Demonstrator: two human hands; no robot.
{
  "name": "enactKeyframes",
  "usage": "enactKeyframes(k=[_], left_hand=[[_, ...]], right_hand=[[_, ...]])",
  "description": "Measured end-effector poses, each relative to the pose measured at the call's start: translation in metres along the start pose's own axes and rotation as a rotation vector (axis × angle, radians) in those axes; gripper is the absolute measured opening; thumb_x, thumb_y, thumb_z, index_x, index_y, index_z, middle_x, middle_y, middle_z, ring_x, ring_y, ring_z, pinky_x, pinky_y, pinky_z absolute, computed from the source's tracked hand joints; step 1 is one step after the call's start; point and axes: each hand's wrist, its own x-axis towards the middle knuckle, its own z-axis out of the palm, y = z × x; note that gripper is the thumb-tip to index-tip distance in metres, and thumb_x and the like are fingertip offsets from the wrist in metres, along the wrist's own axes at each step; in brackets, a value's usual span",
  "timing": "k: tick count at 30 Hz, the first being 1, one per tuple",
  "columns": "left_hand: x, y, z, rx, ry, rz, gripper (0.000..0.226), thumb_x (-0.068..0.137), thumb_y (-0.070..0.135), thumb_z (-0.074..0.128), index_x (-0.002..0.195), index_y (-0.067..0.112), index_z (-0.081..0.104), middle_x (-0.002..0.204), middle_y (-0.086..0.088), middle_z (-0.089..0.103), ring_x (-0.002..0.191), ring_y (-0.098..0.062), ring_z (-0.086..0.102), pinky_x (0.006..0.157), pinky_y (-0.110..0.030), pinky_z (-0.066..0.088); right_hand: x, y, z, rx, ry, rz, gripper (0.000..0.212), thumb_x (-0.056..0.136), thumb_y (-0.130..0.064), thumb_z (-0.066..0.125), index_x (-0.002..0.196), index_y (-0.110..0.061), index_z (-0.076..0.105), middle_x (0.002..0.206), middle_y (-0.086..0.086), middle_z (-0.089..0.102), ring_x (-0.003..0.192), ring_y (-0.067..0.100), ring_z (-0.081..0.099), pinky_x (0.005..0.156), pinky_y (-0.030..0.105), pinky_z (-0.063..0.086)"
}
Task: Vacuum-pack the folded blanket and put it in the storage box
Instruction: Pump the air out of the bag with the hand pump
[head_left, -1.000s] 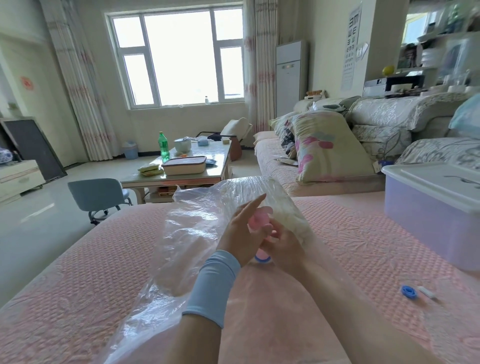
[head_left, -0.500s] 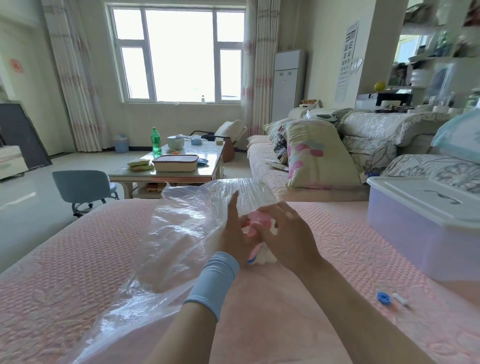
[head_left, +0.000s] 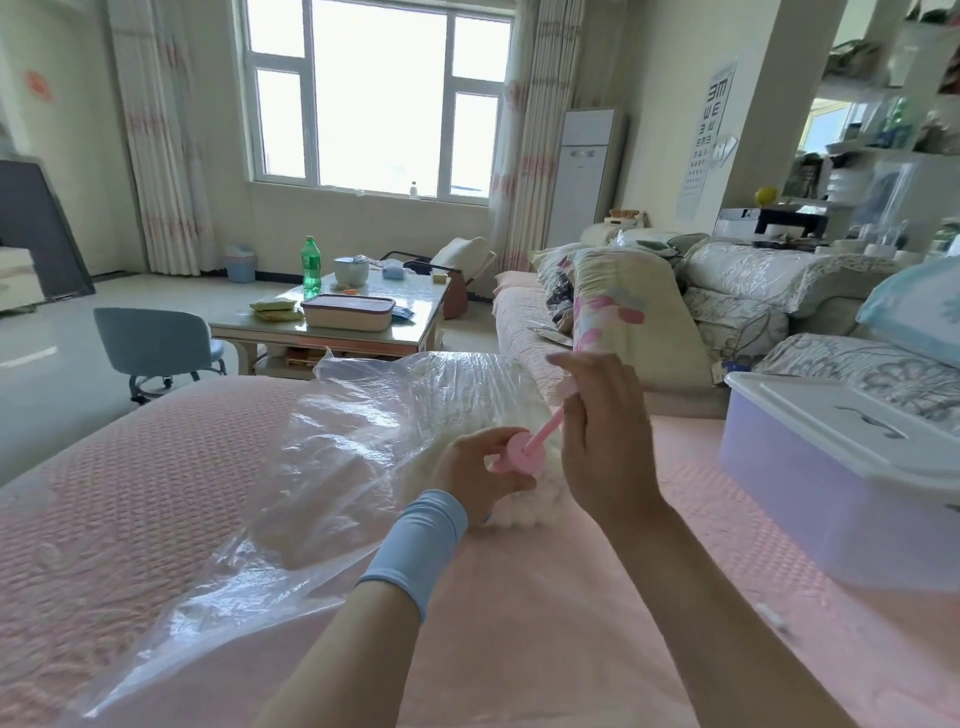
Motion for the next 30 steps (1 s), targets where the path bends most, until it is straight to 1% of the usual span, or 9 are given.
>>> enactKeyframes(k=[3, 5, 10, 13, 18, 20, 25, 27, 30], left_hand=[[0.000, -0.004, 0.000, 0.003, 0.002, 0.036, 0.044, 0.064, 0.018, 0.083, 0.100, 0.038, 0.069, 0.089, 0.017, 0.070, 0.083, 0.013, 0.060, 0.073, -0.002, 0.041], [0.000, -0.006, 0.000, -0.003, 0.005, 0.036, 0.042, 0.063, 0.020, 0.083, 0.094, 0.044, 0.068, 0.081, 0.022, 0.069, 0.080, 0.011, 0.060, 0.076, -0.007, 0.044], [0.003, -0.014, -0.006, -0.011, 0.020, 0.034, 0.054, 0.061, 0.022, 0.087, 0.098, 0.054, 0.064, 0.096, 0.018, 0.072, 0.091, 0.004, 0.063, 0.084, -0.016, 0.046], [0.003, -0.015, -0.006, -0.009, 0.003, 0.032, 0.052, 0.059, 0.025, 0.088, 0.097, 0.052, 0.066, 0.095, 0.019, 0.072, 0.091, 0.004, 0.063, 0.083, -0.014, 0.045], [-0.002, -0.011, 0.001, -0.072, 0.013, 0.022, 0.044, 0.054, 0.030, 0.082, 0.085, 0.057, 0.065, 0.084, 0.021, 0.072, 0.080, 0.004, 0.064, 0.079, -0.017, 0.050], [-0.005, -0.008, 0.003, -0.112, 0.026, 0.019, 0.041, 0.051, 0.038, 0.078, 0.084, 0.060, 0.066, 0.083, 0.022, 0.072, 0.076, 0.005, 0.064, 0.076, -0.014, 0.051], [-0.002, -0.012, -0.004, -0.070, 0.060, 0.020, 0.056, 0.061, 0.022, 0.087, 0.091, 0.063, 0.063, 0.092, 0.023, 0.071, 0.091, 0.002, 0.064, 0.084, -0.015, 0.047], [-0.001, -0.013, -0.004, -0.069, 0.051, 0.008, 0.055, 0.061, 0.021, 0.088, 0.102, 0.052, 0.066, 0.097, 0.017, 0.072, 0.096, -0.003, 0.064, 0.089, -0.020, 0.048], [-0.003, -0.013, -0.002, -0.071, 0.036, -0.009, 0.055, 0.063, 0.020, 0.087, 0.113, 0.036, 0.069, 0.100, 0.014, 0.072, 0.097, -0.007, 0.065, 0.089, -0.021, 0.047]], right_hand=[[-0.027, 0.007, 0.022, 0.033, -0.388, 0.090, 0.037, 0.090, 0.003, 0.050, 0.121, -0.009, 0.067, 0.122, 0.006, 0.060, 0.115, 0.026, 0.053, 0.099, 0.041, 0.045], [-0.027, 0.007, 0.023, 0.049, -0.495, 0.099, 0.035, 0.091, 0.004, 0.054, 0.120, -0.009, 0.068, 0.125, 0.006, 0.061, 0.118, 0.026, 0.054, 0.101, 0.041, 0.044], [0.018, -0.009, -0.003, 0.025, -0.055, -0.085, 0.033, 0.093, -0.002, 0.045, 0.116, -0.013, 0.067, 0.124, 0.004, 0.062, 0.120, 0.020, 0.054, 0.107, 0.022, 0.036], [0.025, -0.012, -0.005, 0.014, 0.131, -0.120, 0.034, 0.094, -0.002, 0.043, 0.118, -0.011, 0.066, 0.125, 0.005, 0.062, 0.121, 0.020, 0.053, 0.107, 0.024, 0.034], [-0.030, -0.002, 0.020, -0.009, -0.383, 0.105, 0.044, 0.091, 0.002, 0.050, 0.129, -0.014, 0.064, 0.139, 0.004, 0.055, 0.130, 0.023, 0.047, 0.108, 0.040, 0.042], [-0.031, 0.000, 0.021, 0.022, -0.449, 0.131, 0.046, 0.090, 0.005, 0.052, 0.130, -0.015, 0.065, 0.144, 0.005, 0.051, 0.134, 0.024, 0.044, 0.111, 0.043, 0.039], [0.020, -0.012, -0.004, 0.001, 0.064, -0.089, 0.040, 0.094, 0.002, 0.052, 0.126, -0.015, 0.068, 0.135, 0.007, 0.057, 0.125, 0.008, 0.043, 0.110, 0.018, 0.030], [0.029, -0.011, -0.007, -0.004, 0.220, -0.132, 0.036, 0.097, -0.002, 0.048, 0.125, -0.014, 0.067, 0.130, 0.006, 0.060, 0.123, 0.014, 0.049, 0.107, 0.021, 0.035], [0.003, -0.010, 0.008, -0.003, 0.119, -0.044, 0.039, 0.095, 0.003, 0.049, 0.125, -0.012, 0.068, 0.131, 0.008, 0.060, 0.124, 0.022, 0.052, 0.108, 0.018, 0.034]])
